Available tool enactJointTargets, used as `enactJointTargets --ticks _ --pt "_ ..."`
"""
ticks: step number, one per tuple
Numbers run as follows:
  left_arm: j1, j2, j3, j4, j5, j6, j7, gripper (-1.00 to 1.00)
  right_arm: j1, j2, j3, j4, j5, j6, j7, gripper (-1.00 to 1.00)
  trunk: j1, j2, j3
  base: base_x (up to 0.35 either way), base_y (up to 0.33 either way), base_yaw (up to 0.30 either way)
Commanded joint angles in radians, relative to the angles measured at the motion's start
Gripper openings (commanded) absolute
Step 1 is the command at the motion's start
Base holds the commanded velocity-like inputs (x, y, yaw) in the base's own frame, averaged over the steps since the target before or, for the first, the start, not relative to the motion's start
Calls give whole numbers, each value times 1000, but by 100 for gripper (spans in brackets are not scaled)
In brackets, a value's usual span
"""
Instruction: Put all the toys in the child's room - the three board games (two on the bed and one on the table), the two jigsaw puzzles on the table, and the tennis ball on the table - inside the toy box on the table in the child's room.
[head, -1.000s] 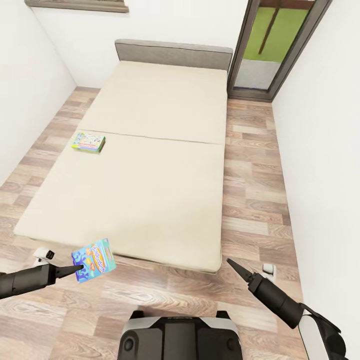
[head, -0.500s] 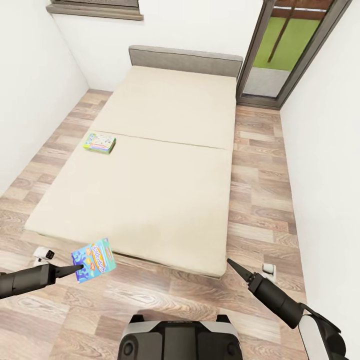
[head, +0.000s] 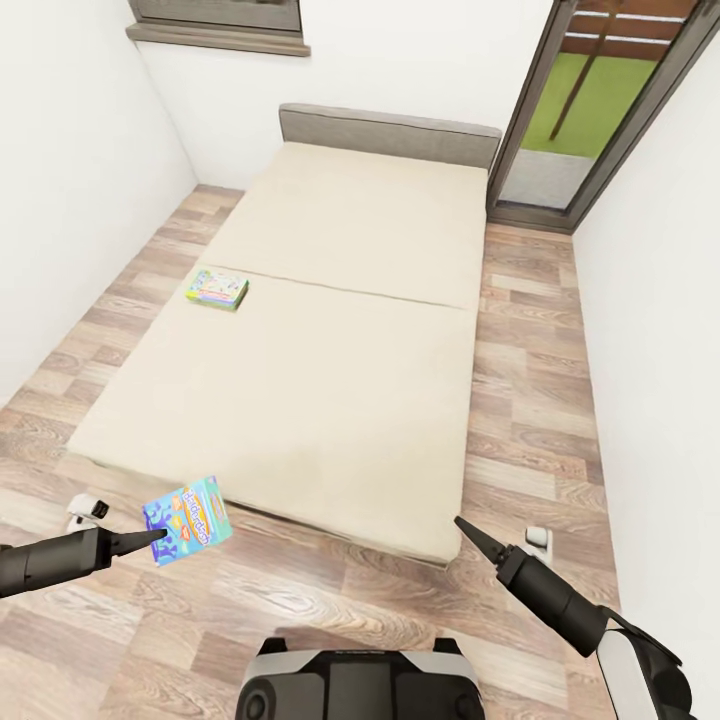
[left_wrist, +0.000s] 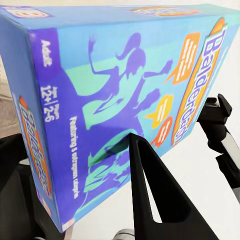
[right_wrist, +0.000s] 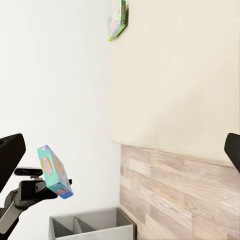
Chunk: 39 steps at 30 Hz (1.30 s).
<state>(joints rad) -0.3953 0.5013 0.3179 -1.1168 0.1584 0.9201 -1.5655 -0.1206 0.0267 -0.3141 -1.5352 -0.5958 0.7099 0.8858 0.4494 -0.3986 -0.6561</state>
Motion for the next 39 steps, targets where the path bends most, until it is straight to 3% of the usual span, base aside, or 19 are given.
enactJointTargets --ticks 1,39 --pt "0 0 0 0 0 9 -5 -100 0 1 -2 0 -2 5 1 100 1 -1 0 0 0 103" --pt "0 0 0 0 0 9 -5 -100 -1 3 7 0 0 -1 -12 100 1 -1 60 0 0 122"
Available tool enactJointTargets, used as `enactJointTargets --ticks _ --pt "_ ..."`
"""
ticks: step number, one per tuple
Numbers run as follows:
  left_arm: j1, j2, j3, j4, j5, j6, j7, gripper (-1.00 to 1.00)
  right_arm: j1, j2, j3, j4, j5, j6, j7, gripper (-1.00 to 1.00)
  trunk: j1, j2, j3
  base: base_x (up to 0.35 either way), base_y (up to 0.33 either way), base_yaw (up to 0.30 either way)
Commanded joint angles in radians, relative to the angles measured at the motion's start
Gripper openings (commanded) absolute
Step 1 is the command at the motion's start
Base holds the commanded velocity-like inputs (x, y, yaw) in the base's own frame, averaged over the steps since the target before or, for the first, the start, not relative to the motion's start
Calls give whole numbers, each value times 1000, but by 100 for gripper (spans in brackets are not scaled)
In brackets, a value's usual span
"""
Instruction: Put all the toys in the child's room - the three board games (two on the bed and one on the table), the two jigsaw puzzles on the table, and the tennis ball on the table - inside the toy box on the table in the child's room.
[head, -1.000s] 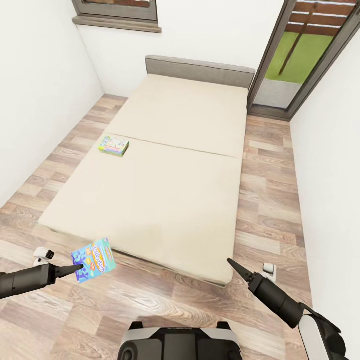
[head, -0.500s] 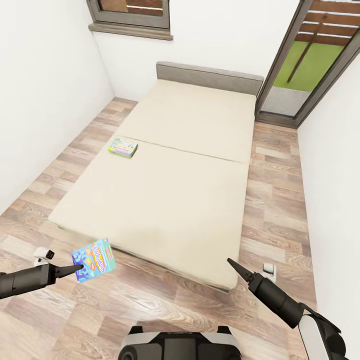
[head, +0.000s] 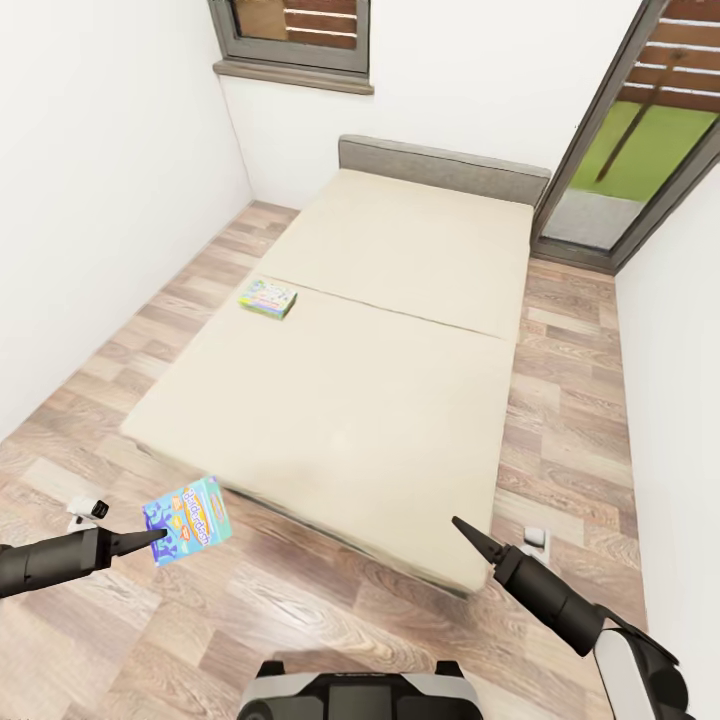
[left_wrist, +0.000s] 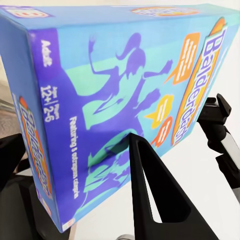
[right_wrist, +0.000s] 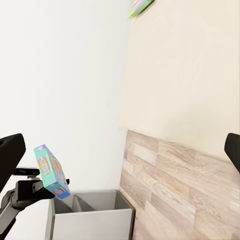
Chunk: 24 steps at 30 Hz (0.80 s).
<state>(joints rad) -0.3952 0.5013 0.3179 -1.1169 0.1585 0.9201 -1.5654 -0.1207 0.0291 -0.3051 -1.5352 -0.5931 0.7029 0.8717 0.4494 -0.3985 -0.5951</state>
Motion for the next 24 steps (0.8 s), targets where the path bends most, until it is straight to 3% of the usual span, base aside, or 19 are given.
enactJointTargets --ticks 1,24 --pt "-1 0 0 0 -1 10 -5 -100 0 1 -2 0 -2 6 2 100 1 -1 0 0 0 146" --pt "-1 0 0 0 -1 10 -5 -100 0 10 3 0 -1 4 -2 100 1 -1 36 0 0 156"
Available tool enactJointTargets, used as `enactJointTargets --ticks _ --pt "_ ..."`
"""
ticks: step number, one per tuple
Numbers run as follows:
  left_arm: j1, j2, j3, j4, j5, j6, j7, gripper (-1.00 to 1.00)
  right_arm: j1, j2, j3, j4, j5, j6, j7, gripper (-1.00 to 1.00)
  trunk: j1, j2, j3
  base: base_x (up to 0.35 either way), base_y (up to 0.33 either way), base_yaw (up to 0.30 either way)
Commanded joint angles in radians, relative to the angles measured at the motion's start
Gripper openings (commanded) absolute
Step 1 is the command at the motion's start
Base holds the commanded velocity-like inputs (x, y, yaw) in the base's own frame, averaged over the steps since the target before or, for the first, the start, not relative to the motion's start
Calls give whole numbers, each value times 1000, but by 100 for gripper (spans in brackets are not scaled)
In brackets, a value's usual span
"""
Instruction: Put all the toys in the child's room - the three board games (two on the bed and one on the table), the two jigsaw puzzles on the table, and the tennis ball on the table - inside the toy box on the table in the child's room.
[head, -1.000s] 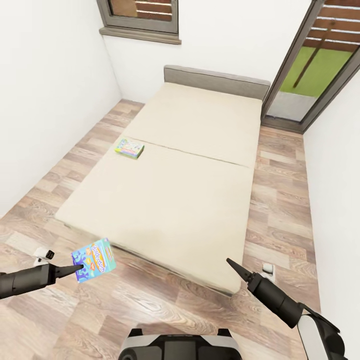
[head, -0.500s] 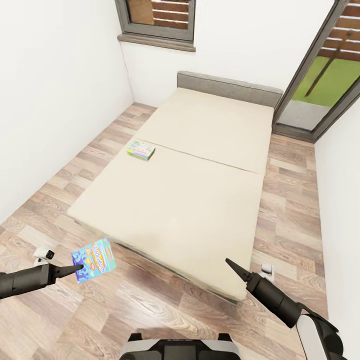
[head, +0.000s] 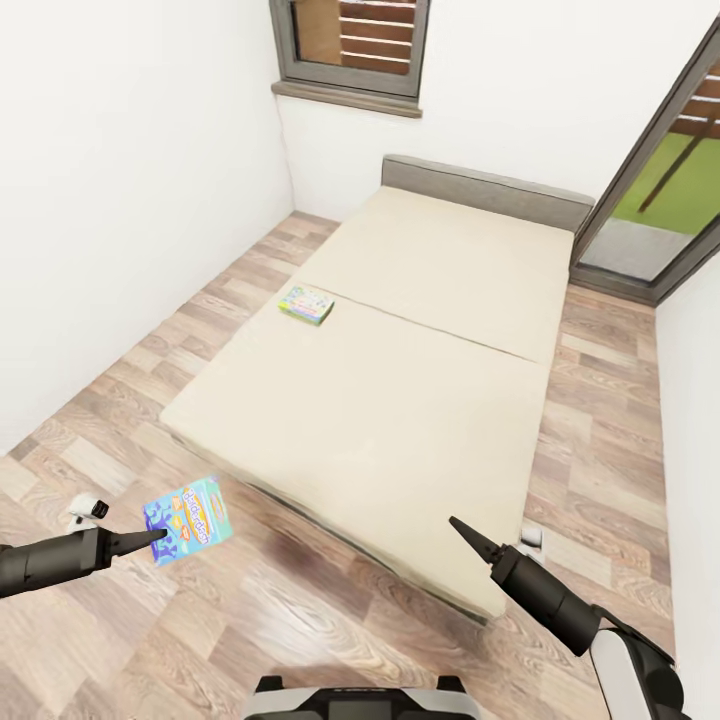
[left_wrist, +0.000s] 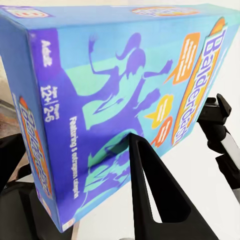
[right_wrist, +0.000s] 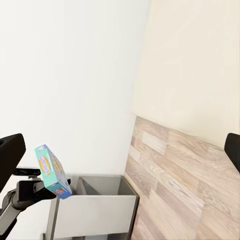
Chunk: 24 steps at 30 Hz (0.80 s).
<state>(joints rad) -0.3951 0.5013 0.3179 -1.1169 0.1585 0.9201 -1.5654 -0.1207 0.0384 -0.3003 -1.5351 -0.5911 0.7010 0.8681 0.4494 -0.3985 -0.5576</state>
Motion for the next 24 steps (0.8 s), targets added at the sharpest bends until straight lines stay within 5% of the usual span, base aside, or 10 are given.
enactJointTargets --ticks 1,24 --pt "-1 0 0 0 0 9 -5 -100 0 1 -2 0 -3 6 2 100 1 -1 0 0 0 164" --pt "-1 0 0 0 0 9 -5 -100 -1 6 -2 0 31 6 0 100 1 -1 36 0 0 164"
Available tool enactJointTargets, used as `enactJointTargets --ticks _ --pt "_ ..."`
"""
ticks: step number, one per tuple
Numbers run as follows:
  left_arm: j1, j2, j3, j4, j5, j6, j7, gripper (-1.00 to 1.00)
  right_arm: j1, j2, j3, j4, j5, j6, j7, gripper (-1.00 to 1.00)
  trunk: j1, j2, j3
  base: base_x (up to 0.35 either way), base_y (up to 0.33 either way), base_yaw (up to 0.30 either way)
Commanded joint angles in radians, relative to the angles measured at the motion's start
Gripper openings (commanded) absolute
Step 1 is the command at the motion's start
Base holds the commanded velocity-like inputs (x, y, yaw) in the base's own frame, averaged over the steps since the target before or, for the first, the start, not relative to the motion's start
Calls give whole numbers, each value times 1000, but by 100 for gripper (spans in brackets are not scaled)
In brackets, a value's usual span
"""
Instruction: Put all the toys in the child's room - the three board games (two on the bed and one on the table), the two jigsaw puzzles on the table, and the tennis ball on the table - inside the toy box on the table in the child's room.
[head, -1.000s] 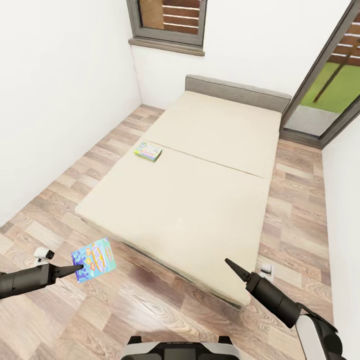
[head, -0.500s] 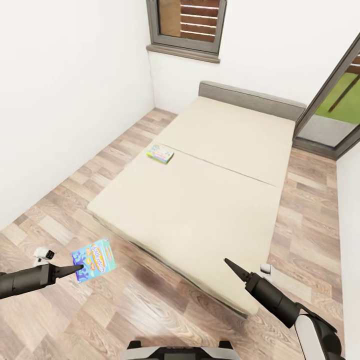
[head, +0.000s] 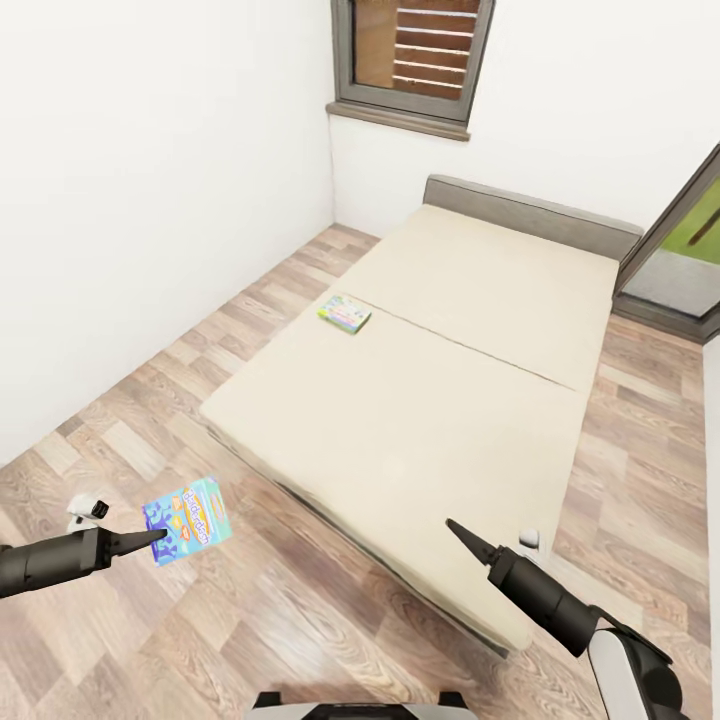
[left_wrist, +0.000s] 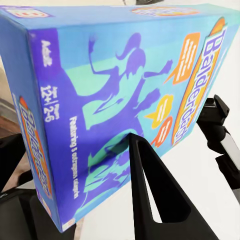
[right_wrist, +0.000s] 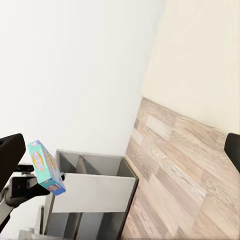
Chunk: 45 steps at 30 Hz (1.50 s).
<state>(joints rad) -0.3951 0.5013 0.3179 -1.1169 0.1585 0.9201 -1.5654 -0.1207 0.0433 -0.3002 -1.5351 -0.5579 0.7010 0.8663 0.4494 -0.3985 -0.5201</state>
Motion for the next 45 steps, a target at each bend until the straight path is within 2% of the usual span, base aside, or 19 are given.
enactJointTargets --ticks 1,22,30,45 --pt "-1 0 0 0 -1 9 -5 -100 -1 1 -2 0 -1 6 2 100 1 -2 0 0 0 164" --pt "-1 -1 0 0 -1 9 -5 -100 -1 1 -2 0 1 6 0 100 1 -2 33 0 0 164" --pt "-1 -1 0 0 -1 9 -5 -100 -1 1 16 0 1 6 0 100 1 -2 45 0 0 164" --pt "-1 0 0 0 -1 9 -5 -100 -1 1 19 0 1 6 -1 100 1 -2 69 0 0 164"
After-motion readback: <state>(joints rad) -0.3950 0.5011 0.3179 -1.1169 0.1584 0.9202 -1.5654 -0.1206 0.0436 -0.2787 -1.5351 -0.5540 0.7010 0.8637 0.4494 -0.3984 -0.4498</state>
